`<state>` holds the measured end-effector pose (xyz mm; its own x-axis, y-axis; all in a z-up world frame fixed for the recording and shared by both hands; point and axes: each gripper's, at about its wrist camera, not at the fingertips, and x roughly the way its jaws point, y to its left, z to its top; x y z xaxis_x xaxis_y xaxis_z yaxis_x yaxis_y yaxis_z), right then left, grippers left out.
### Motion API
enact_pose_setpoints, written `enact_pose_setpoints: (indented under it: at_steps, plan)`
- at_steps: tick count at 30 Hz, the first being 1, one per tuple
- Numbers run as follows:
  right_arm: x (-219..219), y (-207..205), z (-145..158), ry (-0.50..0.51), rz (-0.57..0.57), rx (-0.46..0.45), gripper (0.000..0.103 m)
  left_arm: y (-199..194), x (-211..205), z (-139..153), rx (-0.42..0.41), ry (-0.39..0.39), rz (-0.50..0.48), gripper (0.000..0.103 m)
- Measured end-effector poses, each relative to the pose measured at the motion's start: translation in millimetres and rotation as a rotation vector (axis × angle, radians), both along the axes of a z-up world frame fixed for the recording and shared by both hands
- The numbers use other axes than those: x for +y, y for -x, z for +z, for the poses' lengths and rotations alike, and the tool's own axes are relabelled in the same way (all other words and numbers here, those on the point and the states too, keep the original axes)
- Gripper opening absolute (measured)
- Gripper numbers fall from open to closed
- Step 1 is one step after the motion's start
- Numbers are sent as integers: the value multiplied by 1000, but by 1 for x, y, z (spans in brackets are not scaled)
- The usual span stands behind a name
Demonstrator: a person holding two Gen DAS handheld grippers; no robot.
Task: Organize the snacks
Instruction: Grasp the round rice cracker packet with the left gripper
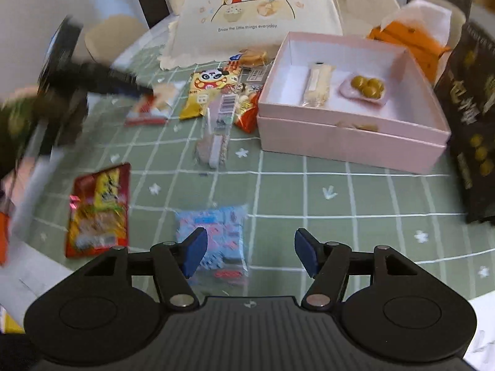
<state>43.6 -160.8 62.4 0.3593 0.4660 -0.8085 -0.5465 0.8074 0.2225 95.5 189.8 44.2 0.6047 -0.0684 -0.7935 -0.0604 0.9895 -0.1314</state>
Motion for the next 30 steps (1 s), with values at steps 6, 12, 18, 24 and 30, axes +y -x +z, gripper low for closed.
enact_pose_setpoints:
  at_steps: [6, 12, 18, 24, 30]
  plan:
    - [36, 0, 4, 4, 87, -48, 63, 26, -15, 10, 46, 104, -21, 27]
    - [55, 8, 5, 41, 80, -101, 63, 39, -45, 36, 3, 72, 154, 27]
    - [30, 14, 2, 114, 25, -134, 63, 16, -115, 9, 59, -205, 14, 30]
    - [2, 5, -12, 122, -52, -73, 65, 13, -139, -3, 86, -265, -87, 70]
    - [-5, 7, -19, 88, -59, -60, 65, 26, -105, 14, 46, -131, 53, 68]
